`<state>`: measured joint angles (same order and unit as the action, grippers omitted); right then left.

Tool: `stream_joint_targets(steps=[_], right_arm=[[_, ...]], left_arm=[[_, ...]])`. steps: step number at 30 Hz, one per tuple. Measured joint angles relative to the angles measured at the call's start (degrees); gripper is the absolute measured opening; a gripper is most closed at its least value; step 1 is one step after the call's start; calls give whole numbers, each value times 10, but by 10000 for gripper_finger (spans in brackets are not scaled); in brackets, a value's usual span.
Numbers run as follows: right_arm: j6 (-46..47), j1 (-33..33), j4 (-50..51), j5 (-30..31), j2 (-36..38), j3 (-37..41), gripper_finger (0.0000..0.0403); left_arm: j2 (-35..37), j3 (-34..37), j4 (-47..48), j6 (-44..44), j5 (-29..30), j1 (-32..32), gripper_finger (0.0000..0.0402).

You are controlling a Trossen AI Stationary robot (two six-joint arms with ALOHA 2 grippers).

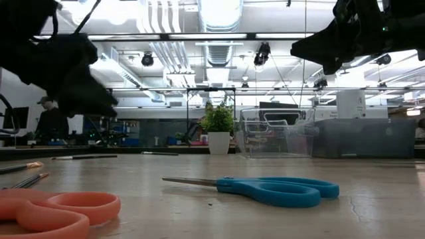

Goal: Pick & Place Paint Supplies
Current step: Put the bottom silver paintbrush into the black bin

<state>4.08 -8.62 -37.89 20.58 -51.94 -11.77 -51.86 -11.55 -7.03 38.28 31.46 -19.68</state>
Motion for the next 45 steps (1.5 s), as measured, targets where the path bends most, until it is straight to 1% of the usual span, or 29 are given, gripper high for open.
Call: stream_joint_targets(steps=[3, 4, 5, 7, 9, 12, 17, 21, 24, 26, 31, 33, 36, 41, 45], right_arm=[[0, 0, 0, 0, 0, 0, 104], [1, 0, 0, 0, 0, 0, 104], [2, 0, 0, 0, 0, 0, 105], [2, 0, 0, 0, 0, 0, 105], [2, 0, 0, 0, 0, 0, 105], [2, 0, 0, 0, 0, 0, 105], [0, 0, 0, 0, 0, 0, 104], [2, 0, 0, 0, 0, 0, 104], [0, 0, 0, 0, 0, 0, 104], [0, 0, 0, 0, 0, 0, 104], [2, 0, 0, 0, 0, 0, 104], [3, 0, 0, 0, 0, 0, 105], [2, 0, 0, 0, 0, 0, 104], [2, 0, 0, 0, 0, 0, 104], [3, 0, 0, 0, 0, 0, 104]], left_arm=[[0, 0, -26, 156, 4, 1, 266], [0, 0, -32, 195, 11, 2, 266], [0, 0, -37, 214, 19, 2, 266], [0, 0, -43, 204, 22, 2, 266], [0, -9, -43, 178, 5, 2, 266], [0, -42, -36, 132, -17, 3, 266], [0, -120, 63, 64, -19, 13, 266], [-1, -167, 154, 69, -14, 43, 266], [-9, -181, 181, 62, -15, 60, 266], [-11, -184, 233, 69, -18, 68, 266], [-11, -191, 360, 163, -21, 108, 266], [-13, -187, 379, 184, -32, 126, 266], [-19, -180, 385, 186, -57, 152, 266], [-20, -180, 389, 185, -62, 196, 266], [-22, -180, 424, 145, -71, 231, 266]])
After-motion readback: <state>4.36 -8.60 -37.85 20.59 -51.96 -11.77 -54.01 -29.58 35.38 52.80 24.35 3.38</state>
